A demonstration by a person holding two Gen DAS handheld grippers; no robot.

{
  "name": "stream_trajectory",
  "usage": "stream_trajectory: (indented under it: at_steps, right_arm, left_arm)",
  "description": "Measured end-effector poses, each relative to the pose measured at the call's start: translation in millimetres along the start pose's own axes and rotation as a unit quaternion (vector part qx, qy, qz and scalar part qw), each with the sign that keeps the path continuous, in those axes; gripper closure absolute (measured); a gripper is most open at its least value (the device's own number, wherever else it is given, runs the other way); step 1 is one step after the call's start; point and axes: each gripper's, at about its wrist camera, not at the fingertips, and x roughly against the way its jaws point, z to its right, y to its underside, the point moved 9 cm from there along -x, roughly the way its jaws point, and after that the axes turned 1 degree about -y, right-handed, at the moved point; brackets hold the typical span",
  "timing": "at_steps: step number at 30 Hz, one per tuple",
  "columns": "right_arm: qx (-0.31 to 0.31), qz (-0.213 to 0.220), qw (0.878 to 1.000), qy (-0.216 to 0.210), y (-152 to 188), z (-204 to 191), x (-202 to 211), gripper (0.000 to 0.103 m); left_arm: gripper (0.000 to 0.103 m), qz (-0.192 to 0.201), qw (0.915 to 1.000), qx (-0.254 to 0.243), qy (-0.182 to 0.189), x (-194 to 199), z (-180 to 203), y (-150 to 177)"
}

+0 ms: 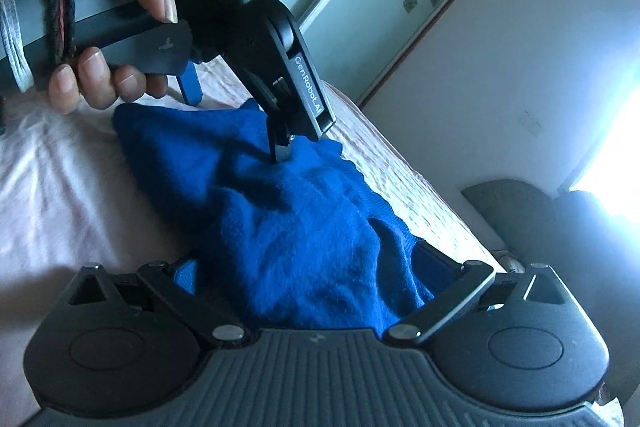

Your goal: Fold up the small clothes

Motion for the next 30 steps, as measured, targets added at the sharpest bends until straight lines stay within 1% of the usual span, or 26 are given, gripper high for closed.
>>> stream_trajectory:
  at_steps: [3, 4, 5, 6, 7, 8, 12, 15, 16, 18, 19, 20, 21, 23, 24, 26, 30]
  right_arm:
    - [0.010, 0.006, 1.000, 0.004, -5.6, -3.0, -3.4, 0.004]
    - [0.016, 0.009, 1.000, 0.006, -8.3, -4.6, -4.5, 0.008]
    - [0.021, 0.012, 1.000, 0.010, -10.3, -6.8, -4.9, 0.015]
    - [0.029, 0.014, 0.999, 0.015, -13.2, -9.8, -6.5, 0.019]
    - [0.025, 0.025, 0.999, 0.009, -16.8, -14.0, -7.6, 0.023]
    - [0.032, 0.027, 0.999, 0.012, -19.4, -17.6, -9.5, 0.025]
    - [0.045, 0.034, 0.998, 0.025, -29.2, -24.7, -17.9, 0.027]
    - [0.043, 0.036, 0.998, 0.029, -34.3, -27.7, -23.1, 0.027]
    - [0.043, 0.038, 0.998, 0.031, -35.8, -28.4, -24.8, 0.027]
    - [0.047, 0.041, 0.998, 0.033, -34.6, -26.4, -25.3, 0.028]
    - [0.050, 0.041, 0.998, 0.026, -34.5, -27.4, -26.0, 0.040]
    - [0.051, 0.036, 0.998, 0.016, -33.6, -29.3, -27.4, 0.056]
    - [0.053, 0.030, 0.998, 0.004, -31.9, -31.8, -28.8, 0.062]
    - [0.062, 0.030, 0.998, -0.003, -30.6, -37.1, -28.9, 0.070]
    - [0.065, 0.031, 0.997, -0.005, -30.2, -38.3, -27.6, 0.072]
    - [0.064, 0.035, 0.997, -0.013, -29.3, -38.9, -23.9, 0.078]
    - [0.027, 0.040, 0.998, -0.040, -28.3, -21.5, -26.4, 0.082]
  left_arm:
    - [0.002, -0.008, 0.9991, 0.014, 0.040, -7.3, 0.6, -9.1]
    - [0.002, -0.012, 0.9979, 0.023, 0.059, -10.4, 0.6, -13.5]
    - [0.002, -0.015, 0.9969, 0.031, 0.071, -13.2, 0.4, -16.7]
    - [0.002, -0.018, 0.9956, 0.039, 0.083, -15.6, 0.6, -20.3]
    - [0.002, -0.019, 0.9941, 0.045, 0.096, -18.2, 1.3, -23.8]
    - [0.002, -0.020, 0.9924, 0.051, 0.110, -21.2, 2.1, -27.4]
    - [0.003, -0.027, 0.9871, 0.063, 0.144, -33.8, 9.6, -36.9]
    - [0.004, -0.036, 0.9847, 0.051, 0.163, -43.7, 20.2, -42.6]
    - [0.007, -0.037, 0.9848, 0.045, 0.164, -47.1, 23.5, -44.9]
    - [0.022, -0.043, 0.9848, 0.033, 0.165, -52.9, 28.7, -48.0]
    - [0.037, -0.048, 0.9848, 0.028, 0.165, -55.9, 31.1, -49.0]
    - [0.048, -0.054, 0.9852, 0.023, 0.161, -58.4, 32.3, -49.2]
    - [0.054, -0.056, 0.9861, 0.020, 0.155, -60.4, 32.1, -49.7]
    - [0.078, -0.061, 0.9872, 0.013, 0.147, -62.1, 33.3, -48.4]
    - [0.084, -0.061, 0.9876, 0.014, 0.144, -62.5, 32.7, -47.4]
    - [0.090, -0.056, 0.9887, 0.015, 0.138, -59.5, 32.6, -46.1]
    - [0.092, -0.034, 0.9937, -0.014, 0.106, -47.0, 39.5, -47.1]
